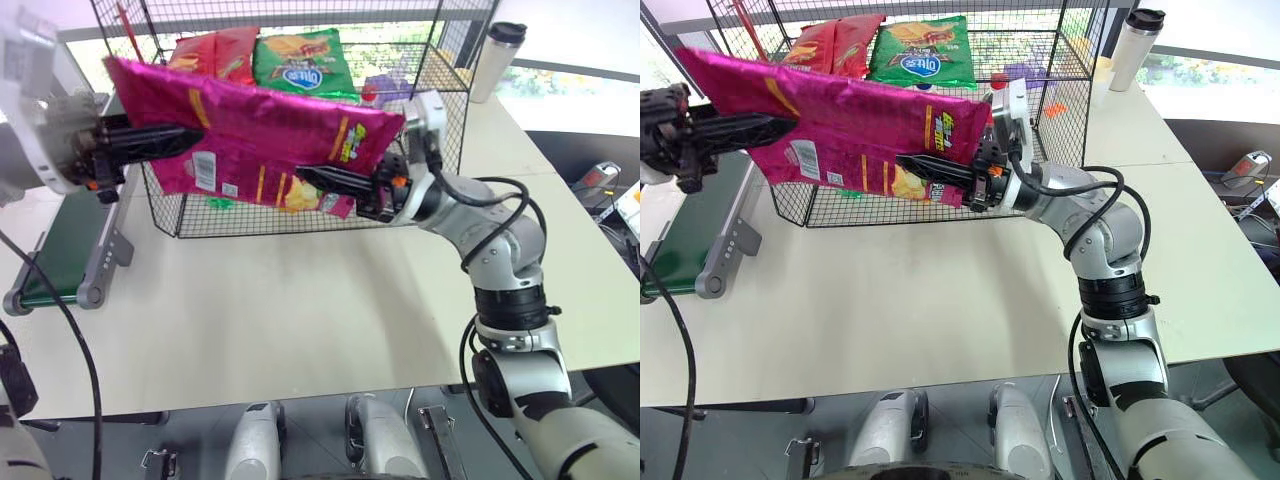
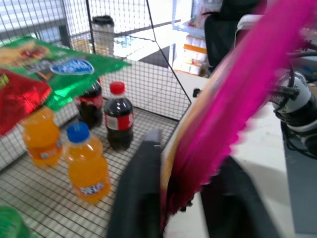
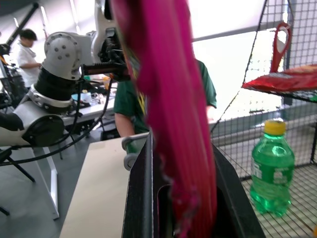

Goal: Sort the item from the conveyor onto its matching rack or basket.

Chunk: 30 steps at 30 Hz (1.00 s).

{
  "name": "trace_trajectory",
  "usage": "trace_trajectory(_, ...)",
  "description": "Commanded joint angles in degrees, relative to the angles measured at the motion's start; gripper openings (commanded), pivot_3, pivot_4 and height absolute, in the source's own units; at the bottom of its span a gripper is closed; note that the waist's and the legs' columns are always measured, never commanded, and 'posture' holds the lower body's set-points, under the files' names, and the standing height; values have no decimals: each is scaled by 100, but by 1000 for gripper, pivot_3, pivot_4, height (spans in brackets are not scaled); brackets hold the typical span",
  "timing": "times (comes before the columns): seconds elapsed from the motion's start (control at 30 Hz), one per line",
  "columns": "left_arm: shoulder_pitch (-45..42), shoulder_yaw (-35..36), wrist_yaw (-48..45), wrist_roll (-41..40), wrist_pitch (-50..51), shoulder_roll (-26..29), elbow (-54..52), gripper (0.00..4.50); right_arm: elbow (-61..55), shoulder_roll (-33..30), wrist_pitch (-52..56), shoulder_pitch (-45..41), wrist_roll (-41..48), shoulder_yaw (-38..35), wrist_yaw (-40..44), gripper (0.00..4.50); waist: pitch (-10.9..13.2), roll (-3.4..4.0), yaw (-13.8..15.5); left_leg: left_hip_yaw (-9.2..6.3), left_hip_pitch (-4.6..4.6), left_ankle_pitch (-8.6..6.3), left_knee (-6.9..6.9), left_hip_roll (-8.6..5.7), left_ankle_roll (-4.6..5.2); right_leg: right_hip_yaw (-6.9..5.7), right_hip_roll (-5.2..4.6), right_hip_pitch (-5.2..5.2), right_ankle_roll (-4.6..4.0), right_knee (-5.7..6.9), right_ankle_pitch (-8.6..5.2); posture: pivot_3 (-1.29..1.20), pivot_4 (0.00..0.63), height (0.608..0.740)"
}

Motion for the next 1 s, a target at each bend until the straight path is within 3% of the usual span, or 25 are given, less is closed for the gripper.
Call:
trace_trajectory(0.03, 133, 251, -23, -194, 15, 50, 50, 2462, -495, -212, 50, 48, 97, -212, -146, 0, 0, 0, 4, 0, 0, 0, 0, 0, 0, 0, 0, 0, 0, 0, 0, 0, 150, 740)
trace_trajectory(0.2, 160, 239, 381, 181, -335, 3, 410, 4460, -972, -614, 272, 351, 167, -466, -489, 0, 0, -1, 20, 0, -1, 0, 1, -1, 0, -1, -3, 2, 0, -2, 0, 0, 150, 740)
trace_trajectory(0.33, 533, 337, 729, 494, -696, -102, 361, 4460, -1451, -1409, 475, 730, 113, -1395, -1152, 0, 1, 0, 28, 2, -1, 0, 0, -3, 0, 0, -7, 1, 0, -3, 0, 0, 150, 740)
trace_trajectory(0.5, 629, -233, 2257, 1121, -1532, -1565, -648, 4460, -1550, -2145, 87, 804, -401, -2198, -1885, 0, -1, -6, 155, 3, -2, 0, 7, -7, 0, 1, -9, 9, -2, -11, 1, 0, 150, 740)
trace_trajectory(0.67, 1230, -1025, 2864, 1949, -2054, -2166, -1380, 4460, -1239, -2387, -842, 629, -1487, -1884, -2313, 0, -6, -2, 103, 12, 4, 0, 6, -8, 0, 13, -8, 9, 2, -12, 4, 0, 150, 740)
trace_trajectory(0.77, 1546, -1240, 3187, 2042, -2103, -2575, -1692, 4460, -957, -2331, -1474, 482, -2131, -1466, -2445, 0, -6, -2, 83, 13, 8, 0, 4, -6, 1, 14, -4, 8, 4, -9, 5, 0, 150, 740)
trace_trajectory(0.9, 1828, -1373, 3389, 2061, -2070, -2849, -1956, 4460, -478, -2317, -1995, 224, -2473, -1462, -2579, 0, -5, -2, 109, 11, 3, 1, 6, -7, 1, 14, -5, 7, 4, -11, 5, 0, 150, 740)
trace_trajectory(1.0, 1946, -1500, 3539, 2083, -2044, -3033, -2118, 4460, 24, -2514, -2633, 32, -3285, -984, -2621, 0, -5, -2, 145, 12, 2, 1, 10, -8, 1, 14, -7, 10, 4, -13, 4, 0, 150, 740)
